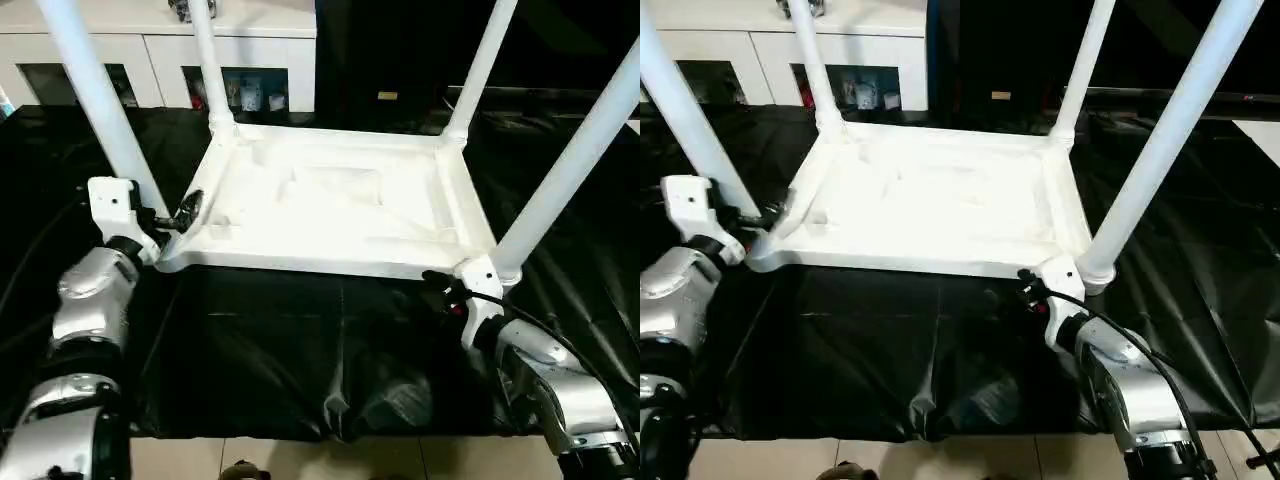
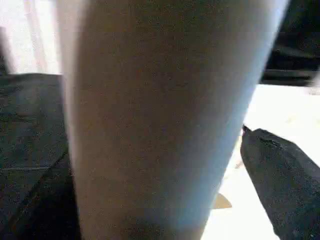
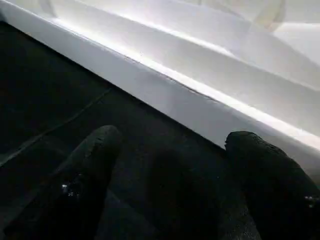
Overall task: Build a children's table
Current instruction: Rotate table base
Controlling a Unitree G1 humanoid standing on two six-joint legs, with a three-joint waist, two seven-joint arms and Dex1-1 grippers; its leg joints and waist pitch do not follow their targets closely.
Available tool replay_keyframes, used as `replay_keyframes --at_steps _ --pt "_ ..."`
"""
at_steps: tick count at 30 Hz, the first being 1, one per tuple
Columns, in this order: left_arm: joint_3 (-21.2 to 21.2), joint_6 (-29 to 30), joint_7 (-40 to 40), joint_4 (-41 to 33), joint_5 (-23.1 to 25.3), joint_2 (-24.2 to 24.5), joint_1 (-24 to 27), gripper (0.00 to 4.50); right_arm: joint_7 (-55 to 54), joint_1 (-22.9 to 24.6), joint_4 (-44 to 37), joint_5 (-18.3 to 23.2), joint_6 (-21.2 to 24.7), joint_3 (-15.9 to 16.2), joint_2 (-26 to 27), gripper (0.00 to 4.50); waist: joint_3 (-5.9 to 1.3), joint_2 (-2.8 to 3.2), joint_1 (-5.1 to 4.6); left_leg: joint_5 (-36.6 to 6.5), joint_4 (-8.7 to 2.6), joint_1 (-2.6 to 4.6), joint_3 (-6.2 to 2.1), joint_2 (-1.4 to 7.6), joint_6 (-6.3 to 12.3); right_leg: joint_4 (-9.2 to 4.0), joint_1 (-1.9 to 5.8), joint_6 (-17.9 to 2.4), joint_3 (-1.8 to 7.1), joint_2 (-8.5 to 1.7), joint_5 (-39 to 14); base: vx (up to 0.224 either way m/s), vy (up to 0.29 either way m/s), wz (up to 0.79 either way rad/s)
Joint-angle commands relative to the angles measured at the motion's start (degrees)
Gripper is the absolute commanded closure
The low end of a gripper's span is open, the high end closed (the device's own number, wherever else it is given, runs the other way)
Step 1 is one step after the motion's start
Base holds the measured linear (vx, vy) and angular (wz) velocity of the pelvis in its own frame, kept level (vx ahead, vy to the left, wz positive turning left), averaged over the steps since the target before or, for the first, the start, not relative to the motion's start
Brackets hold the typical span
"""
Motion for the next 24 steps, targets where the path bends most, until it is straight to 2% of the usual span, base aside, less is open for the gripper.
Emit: replay_keyframes --at_steps 1,2,3,4,5,6,7,9,10,11,12,13,15,16,17,18,21,24 --pt "-2.0 2.2 -6.7 -0.4 -1.6 0.1 -1.0 0.05 -1.3 -1.8 1.9 -1.0 0.5 0.0 0.5 0.66 -3.73 -0.07 0.22 -14.7 -4.23 1.34 -1.06 2.11 0.11 -4.39 2.07 -11.1 2.75 -4.09 -13.6 0.000 0.000 0.00" --pt "-2.3 2.8 -8.6 -0.6 -2.0 0.2 -0.9 0.05 -1.7 -2.4 2.7 -1.1 0.3 0.0 0.8 0.66 -3.72 -0.07 0.26 -14.8 -4.25 1.35 -1.09 2.10 -0.02 -4.29 2.07 -11.2 2.73 -4.16 -13.8 0.000 0.000 0.00" --pt "-3.0 4.4 -11.6 -2.4 -2.9 0.5 0.2 0.05 -3.1 -4.1 5.2 -2.0 -0.7 -0.1 1.5 0.66 -3.81 -0.39 0.30 -14.6 -4.34 1.32 -1.11 2.19 -0.34 -4.19 2.14 -11.4 2.69 -4.38 -14.3 0.000 0.000 0.00" --pt "-3.3 5.2 -13.6 -3.2 -3.4 0.7 0.7 0.05 -4.0 -5.1 6.8 -2.5 -1.2 -0.1 1.9 0.66 -3.68 -0.13 0.34 -14.7 -4.42 1.28 -1.16 2.19 -0.47 -4.28 2.08 -11.3 2.72 -4.39 -15.1 0.000 0.000 0.00" --pt "-3.9 7.0 -16.7 -5.0 -4.5 1.0 1.8 0.05 -5.0 -6.5 8.9 -3.0 -1.7 -0.3 2.4 0.66 -3.58 -0.05 0.40 -15.5 -4.42 1.56 -1.04 2.25 -0.89 -4.41 1.81 -11.3 2.79 -4.33 -15.9 0.000 0.000 0.00" --pt "-4.4 8.5 -19.2 -6.5 -5.3 1.3 2.7 0.05 -5.7 -7.6 10.5 -3.3 -2.1 -0.4 2.8 0.66 -3.65 -0.28 0.46 -15.4 -4.52 1.42 -1.17 2.31 -1.31 -4.16 2.05 -11.3 2.79 -4.57 -16.3 0.000 0.000 0.00" --pt "-4.5 8.9 -19.8 -6.9 -5.6 1.4 3.0 0.05 -5.9 -7.9 10.9 -3.3 -2.2 -0.5 3.0 0.66 -3.60 -0.50 0.39 -15.4 -4.61 1.33 -1.07 2.28 -1.28 -4.30 2.09 -11.0 2.77 -4.41 -16.5 0.000 0.000 0.00" --pt "-5.8 13.1 -24.2 -12.1 -8.2 2.4 6.2 0.05 -6.7 -10.1 14.0 -3.3 -3.3 -0.8 3.9 0.66 -3.67 -0.89 0.43 -15.0 -4.53 1.44 -1.04 2.44 -1.39 -4.07 2.05 -11.2 2.83 -4.61 -15.7 0.000 0.000 0.00" --pt "-5.9 13.2 -24.4 -12.3 -8.3 2.4 6.3 0.05 -6.7 -10.2 14.1 -3.3 -3.3 -0.8 3.9 0.66 -3.60 -0.54 0.38 -14.5 -4.69 1.27 -1.09 2.47 -1.28 -3.99 2.10 -11.4 2.83 -4.54 -15.4 0.000 0.000 0.00" --pt "-7.3 16.8 -27.5 -17.5 -10.7 3.5 9.4 0.05 -7.0 -11.9 16.3 -3.4 -4.1 -0.9 4.6 0.66 -3.66 -1.37 0.15 -14.0 -4.61 1.29 -0.86 2.39 -0.97 -3.90 2.16 -11.4 2.83 -4.25 -14.0 0.000 0.000 0.00" --pt "-8.3 19.2 -29.4 -21.1 -12.1 4.3 11.4 0.05 -6.9 -13.0 17.7 -3.3 -4.6 -0.9 5.0 0.66 -3.82 -1.39 0.27 -13.4 -4.52 1.23 -1.01 2.54 -1.07 -3.38 2.31 -11.8 2.83 -4.57 -13.2 0.000 0.000 0.00" --pt "-9.0 20.6 -30.6 -23.4 -13.0 4.7 12.7 0.05 -6.8 -13.6 18.6 -3.3 -4.9 -0.8 5.3 0.66 -3.67 -1.03 0.01 -12.9 -4.73 1.09 -0.94 2.52 -0.94 -3.46 2.25 -12.0 2.81 -4.36 -13.0 0.000 0.000 0.00" --pt "-9.4 21.6 -31.1 -24.6 -13.5 5.0 13.3 0.05 -6.8 -14.0 19.0 -3.4 -5.1 -0.8 5.4 0.66 -3.54 -0.92 -0.23 -13.6 -4.71 1.41 -0.76 2.43 -1.16 -3.69 1.99 -12.1 2.82 -4.00 -13.0 0.000 0.000 0.00" --pt "-9.6 22.2 -31.4 -25.4 -13.9 5.2 13.7 0.05 -6.8 -14.2 19.3 -3.5 -5.2 -0.7 5.5 0.66 -3.53 -1.23 -0.28 -13.9 -4.66 1.42 -0.73 2.38 -1.27 -3.58 2.13 -12.0 2.89 -4.04 -12.7 0.000 0.000 0.00" --pt "-10.8 25.0 -32.6 -30.7 -16.0 5.5 16.1 0.05 -6.2 -15.6 21.4 -3.9 -6.4 -0.1 6.1 0.66 -3.52 -1.37 -0.25 -13.9 -4.67 1.50 -0.70 2.38 -1.27 -3.67 2.12 -12.0 2.90 -4.06 -12.6 0.000 0.000 0.00" --pt "-10.8 25.0 -32.6 -30.7 -16.1 5.5 16.1 0.05 -6.2 -15.6 21.4 -3.9 -6.4 -0.1 6.1 0.66 -3.48 -1.35 -0.42 -14.2 -4.80 1.29 -0.87 2.49 -1.61 -3.46 2.31 -12.3 2.89 -4.23 -12.9 0.000 0.000 0.00" --pt "-12.5 29.6 -32.8 -38.9 -19.4 4.9 18.5 0.05 -5.1 -17.9 25.2 -4.6 -8.6 1.0 7.4 0.66 -3.46 -1.31 -0.55 -14.5 -4.61 1.55 -0.64 2.44 -1.81 -3.59 2.14 -12.6 2.98 -4.08 -13.3 0.000 0.000 0.00" --pt "-13.1 32.9 -32.2 -43.1 -21.4 4.3 19.2 0.05 -4.5 -19.3 27.9 -5.1 -10.4 1.6 8.2 0.66 -3.41 -1.46 -0.76 -14.0 -4.64 1.24 -0.73 2.31 -1.83 -3.49 2.50 -12.3 2.95 -4.00 -13.3 0.000 0.000 0.00"
